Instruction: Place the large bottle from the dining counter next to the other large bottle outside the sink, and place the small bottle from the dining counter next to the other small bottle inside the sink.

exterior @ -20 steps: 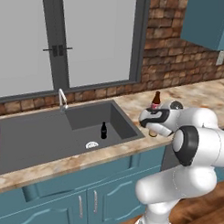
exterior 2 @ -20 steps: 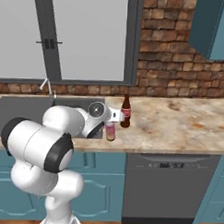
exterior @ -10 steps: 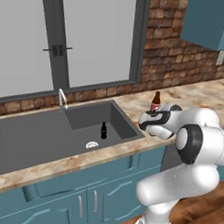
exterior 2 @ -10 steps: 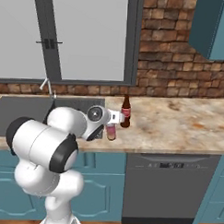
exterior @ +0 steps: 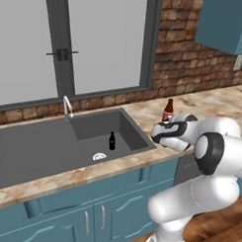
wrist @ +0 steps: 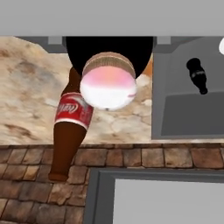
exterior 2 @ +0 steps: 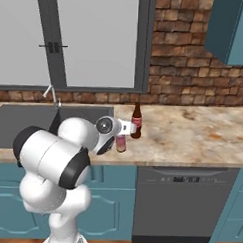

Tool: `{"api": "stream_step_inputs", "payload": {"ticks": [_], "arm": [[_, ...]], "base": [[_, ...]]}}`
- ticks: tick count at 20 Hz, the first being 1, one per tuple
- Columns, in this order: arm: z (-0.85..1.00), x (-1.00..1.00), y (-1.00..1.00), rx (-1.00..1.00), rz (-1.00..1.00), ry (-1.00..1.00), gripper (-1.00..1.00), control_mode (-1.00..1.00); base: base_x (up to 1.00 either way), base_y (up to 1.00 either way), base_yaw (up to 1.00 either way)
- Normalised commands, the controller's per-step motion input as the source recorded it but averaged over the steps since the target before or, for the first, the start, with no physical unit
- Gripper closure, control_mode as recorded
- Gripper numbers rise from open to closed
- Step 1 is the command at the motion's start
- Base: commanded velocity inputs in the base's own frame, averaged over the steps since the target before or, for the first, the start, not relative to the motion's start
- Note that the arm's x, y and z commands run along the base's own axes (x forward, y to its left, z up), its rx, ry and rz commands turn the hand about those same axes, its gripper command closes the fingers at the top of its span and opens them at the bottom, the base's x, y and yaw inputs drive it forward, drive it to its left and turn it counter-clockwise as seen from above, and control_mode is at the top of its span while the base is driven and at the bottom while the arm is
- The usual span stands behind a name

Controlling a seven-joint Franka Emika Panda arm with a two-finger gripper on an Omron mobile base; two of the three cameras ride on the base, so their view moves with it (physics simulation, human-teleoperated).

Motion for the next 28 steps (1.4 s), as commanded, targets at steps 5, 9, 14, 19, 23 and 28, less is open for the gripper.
{"api": "stream_step_inputs", "payload": {"ticks": [5, 9, 14, 19, 23, 28], "arm": [[0.00, -0.02, -0.06, 0.00, 0.00, -0.06, -1.00, -1.00], [0.00, -0.06, -0.06, 0.00, 0.00, -0.06, -1.00, -1.00], [0.00, -0.04, -0.07, 0.00, 0.00, -0.07, -1.00, -1.00], [0.17, -0.16, -0.01, 0.00, 0.00, -0.06, -1.00, -1.00], [0.57, 0.01, -0.01, 0.05, 0.00, 0.01, -1.00, -1.00], [0.86, 0.22, 0.00, 0.11, 0.00, 0.15, -1.00, -1.00]], "base": [[0.00, 0.00, 0.00], [0.00, 0.00, 0.00], [0.00, 0.00, 0.00], [0.00, 0.00, 0.00], [0.00, 0.00, 0.00], [0.00, 0.00, 0.00]]}}
